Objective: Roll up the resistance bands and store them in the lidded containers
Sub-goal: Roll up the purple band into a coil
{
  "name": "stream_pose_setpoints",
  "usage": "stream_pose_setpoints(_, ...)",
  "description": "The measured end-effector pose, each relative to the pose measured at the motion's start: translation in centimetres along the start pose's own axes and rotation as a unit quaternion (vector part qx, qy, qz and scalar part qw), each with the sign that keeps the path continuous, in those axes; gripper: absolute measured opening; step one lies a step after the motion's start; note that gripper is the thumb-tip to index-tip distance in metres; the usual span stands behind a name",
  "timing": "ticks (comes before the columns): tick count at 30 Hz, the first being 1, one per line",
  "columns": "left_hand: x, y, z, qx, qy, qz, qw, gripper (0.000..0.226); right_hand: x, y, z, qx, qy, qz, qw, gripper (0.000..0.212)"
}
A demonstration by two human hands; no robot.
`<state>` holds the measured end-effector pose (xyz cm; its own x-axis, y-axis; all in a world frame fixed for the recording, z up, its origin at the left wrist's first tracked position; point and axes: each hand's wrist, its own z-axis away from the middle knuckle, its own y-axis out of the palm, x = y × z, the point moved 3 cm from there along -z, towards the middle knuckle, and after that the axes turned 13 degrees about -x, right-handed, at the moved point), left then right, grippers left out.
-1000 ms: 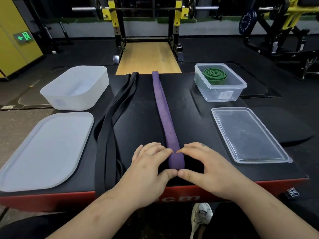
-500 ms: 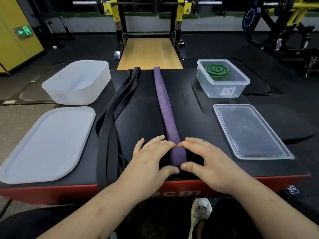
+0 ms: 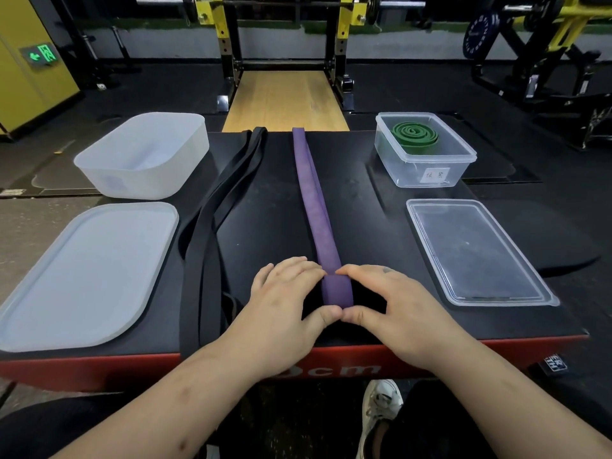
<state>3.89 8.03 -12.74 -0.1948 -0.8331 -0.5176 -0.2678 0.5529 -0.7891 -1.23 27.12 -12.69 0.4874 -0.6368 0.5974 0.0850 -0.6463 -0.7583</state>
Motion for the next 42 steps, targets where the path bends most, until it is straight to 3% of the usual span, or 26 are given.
stream_pose_setpoints(4,-0.1,-0.2,0.5,0.018,0.002,0.013,1.000,0.070,-0.5,0.0,0.1,0.011,-0.002,0.005,1.000,0.059)
stream_pose_setpoints(13,0.4,-0.2,-0.5,-0.002,-0.004,0.002,1.000,0.059,-0.9,0.2,0.3,0.029,-0.012,0.007,0.999,0.071)
stream_pose_setpoints(20,0.1,-0.3,-0.2,0.010,-0.004,0.007,1.000,0.068,-0.5,0.0,-0.4,-0.001,-0.025,0.007,1.000,0.053)
stream_pose_setpoints(25,0.1,-0.4,0.3,0.015,-0.002,0.015,1.000,0.062,-0.2,0.0,0.0,0.004,-0.031,-0.017,0.999,0.045)
stream_pose_setpoints(32,0.6,-0.4,-0.9,0.013,-0.009,0.008,1.000,0.058,-0.8,0.3,-0.2,0.032,-0.010,0.010,0.999,0.075)
stream_pose_setpoints(37,0.5,-0.4,-0.6,0.025,-0.010,0.012,1.000,0.050,-0.6,0.3,-0.4,0.008,-0.023,-0.003,1.000,0.055)
stream_pose_setpoints(42,0.2,-0.6,0.0,0.030,0.004,0.013,0.999,0.062,-0.6,0.1,-0.3,0.017,-0.041,-0.026,0.999,0.048)
